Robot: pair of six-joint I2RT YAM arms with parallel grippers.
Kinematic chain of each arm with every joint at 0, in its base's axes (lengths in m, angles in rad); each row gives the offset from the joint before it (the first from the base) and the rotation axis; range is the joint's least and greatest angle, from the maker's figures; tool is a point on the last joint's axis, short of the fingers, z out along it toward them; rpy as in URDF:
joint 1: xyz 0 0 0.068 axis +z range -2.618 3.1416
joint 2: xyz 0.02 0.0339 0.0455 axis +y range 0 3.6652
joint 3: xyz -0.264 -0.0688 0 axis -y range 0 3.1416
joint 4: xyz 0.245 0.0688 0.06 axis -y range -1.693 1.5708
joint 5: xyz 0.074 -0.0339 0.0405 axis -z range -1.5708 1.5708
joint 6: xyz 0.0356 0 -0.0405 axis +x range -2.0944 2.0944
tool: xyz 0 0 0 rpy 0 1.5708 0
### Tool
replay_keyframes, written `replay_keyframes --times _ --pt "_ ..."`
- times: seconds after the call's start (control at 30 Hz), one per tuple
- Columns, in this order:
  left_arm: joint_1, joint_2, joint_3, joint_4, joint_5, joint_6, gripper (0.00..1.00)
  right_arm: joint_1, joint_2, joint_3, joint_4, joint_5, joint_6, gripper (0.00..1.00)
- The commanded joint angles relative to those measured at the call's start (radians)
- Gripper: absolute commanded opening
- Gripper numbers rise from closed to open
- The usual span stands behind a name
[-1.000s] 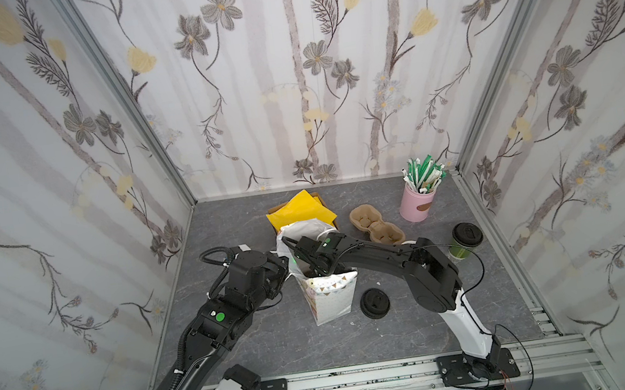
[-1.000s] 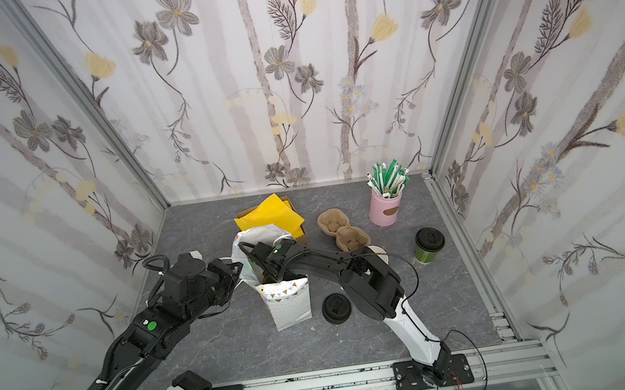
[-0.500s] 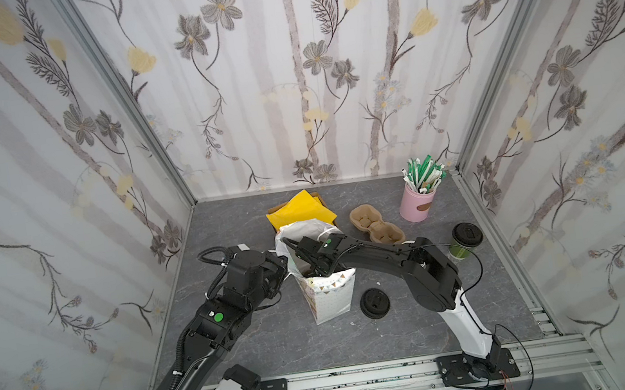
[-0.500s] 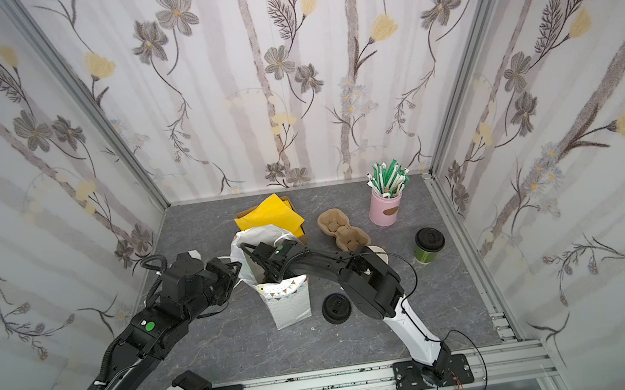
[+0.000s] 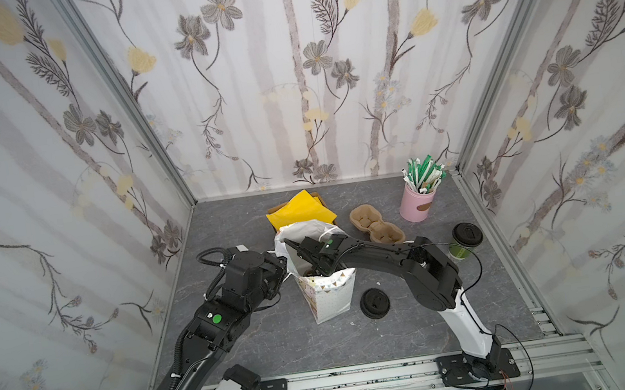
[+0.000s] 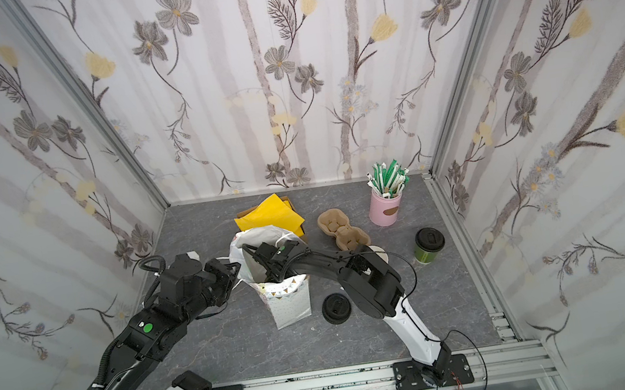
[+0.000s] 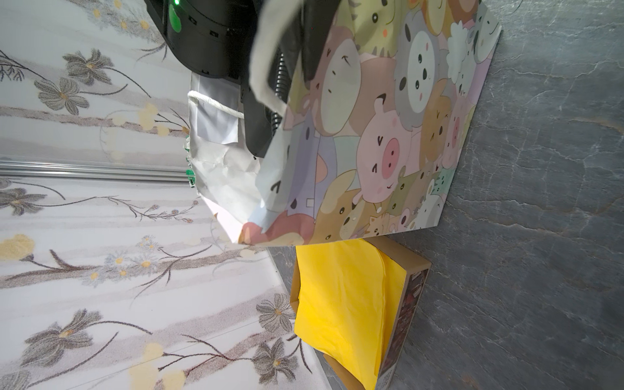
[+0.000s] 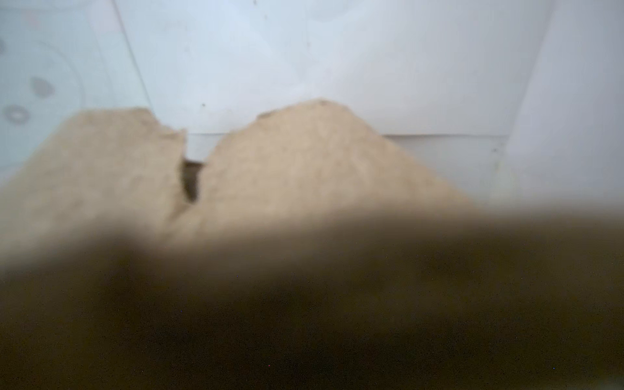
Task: Pack a coffee takeout order
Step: Place the coffee cup in the cup tray.
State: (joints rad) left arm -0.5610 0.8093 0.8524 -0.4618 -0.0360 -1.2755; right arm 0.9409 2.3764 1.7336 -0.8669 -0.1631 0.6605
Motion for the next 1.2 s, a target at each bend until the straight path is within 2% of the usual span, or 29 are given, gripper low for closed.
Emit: replay_keyframes --times 0.0,0.43,0.57,0.83,1.17 --pt "0.005 -0.006 0.012 0.022 -0.024 -0.011 0.00 -0.004 0.027 -0.013 -0.008 0.029 -0.004 0.28" --pt "0.004 -0.015 -0.009 0.016 -0.018 -0.031 0.00 -0.005 0.013 0.012 -0.025 0.030 -0.003 0.30" --pt "0.004 -0.007 -0.017 0.006 -0.008 -0.032 0.00 -0.005 -0.003 0.091 -0.066 0.026 0.002 0.36" --pt "0.005 0.030 0.011 -0.024 0.016 -0.002 0.00 -0.008 -0.033 0.196 -0.110 0.037 0.029 0.55" --pt "0.012 0.055 0.068 -0.078 0.023 0.037 0.00 -0.010 -0.093 0.233 -0.115 0.017 0.066 0.58"
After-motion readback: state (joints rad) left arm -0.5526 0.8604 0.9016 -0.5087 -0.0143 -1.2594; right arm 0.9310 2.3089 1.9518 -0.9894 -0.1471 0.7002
